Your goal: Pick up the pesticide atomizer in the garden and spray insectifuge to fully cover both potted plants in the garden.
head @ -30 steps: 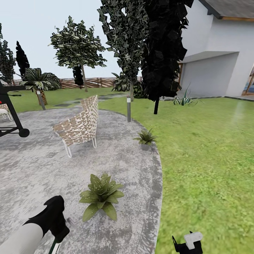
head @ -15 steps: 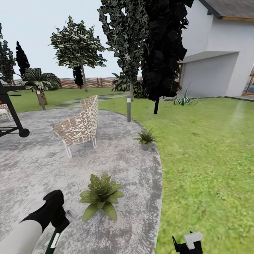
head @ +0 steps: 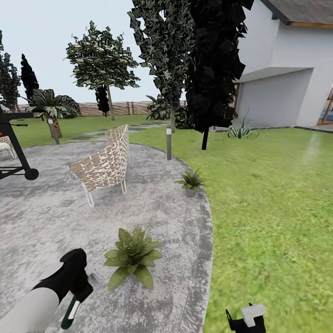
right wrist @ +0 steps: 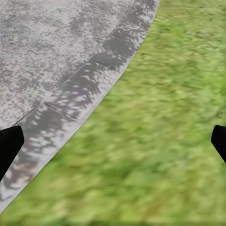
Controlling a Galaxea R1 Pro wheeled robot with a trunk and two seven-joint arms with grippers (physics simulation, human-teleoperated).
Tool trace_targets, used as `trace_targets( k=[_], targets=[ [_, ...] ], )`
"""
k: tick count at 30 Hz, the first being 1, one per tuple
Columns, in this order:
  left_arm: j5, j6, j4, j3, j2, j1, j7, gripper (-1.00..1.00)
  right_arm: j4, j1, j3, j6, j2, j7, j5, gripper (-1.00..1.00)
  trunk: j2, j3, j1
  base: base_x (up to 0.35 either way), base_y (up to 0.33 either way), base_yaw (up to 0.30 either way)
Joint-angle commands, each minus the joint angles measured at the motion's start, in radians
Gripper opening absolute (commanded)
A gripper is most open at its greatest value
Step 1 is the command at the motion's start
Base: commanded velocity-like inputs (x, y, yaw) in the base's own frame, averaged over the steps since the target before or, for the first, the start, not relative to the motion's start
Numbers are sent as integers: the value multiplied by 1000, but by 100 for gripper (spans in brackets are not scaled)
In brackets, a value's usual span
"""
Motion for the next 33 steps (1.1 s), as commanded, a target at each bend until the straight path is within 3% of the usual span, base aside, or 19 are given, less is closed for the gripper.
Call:
trace_targets(
  k=[1, 8, 13, 15, 18, 23, 29, 33],
  targets=[
    [-7, 6, -2, -2, -1, -2, -6, -100, 1, -1, 3, -2, 0, -6, 6, 100, 0, -1, 0, 0, 0, 0],
    [-15, 11, -2, -1, 2, 4, 0, -100, 1, -1, 3, -2, 2, -5, 6, 100, 0, -1, 0, 0, 0, 0],
    [-9, 12, 4, 4, -2, 9, 63, -100, 1, -1, 3, -3, 1, -6, 6, 100, 0, -1, 0, 0, 0, 0],
    [-12, 31, -2, -2, -40, -1, 76, -100, 1, -1, 2, -4, 0, -6, 6, 100, 0, -1, 0, 0, 0, 0],
    [-14, 52, -4, -3, -54, -5, 80, -100, 1, -1, 2, -4, 0, -6, 6, 100, 0, -1, 0, 0, 0, 0],
    [-15, 58, -5, -4, -57, 1, 84, -100, 1, -1, 2, -4, -1, -6, 6, 100, 0, -1, 0, 0, 0, 0],
    [-10, 58, 11, -1, -48, 11, 141, -100, 1, -1, 4, -2, 0, -6, 6, 100, 0, -1, 0, 4, 0, 0],
    [-5, 58, 12, 1, -47, 13, 147, -100, 1, -1, 4, -2, 0, -6, 6, 100, 0, -1, 0, 197, 13, 0]
  ],
)
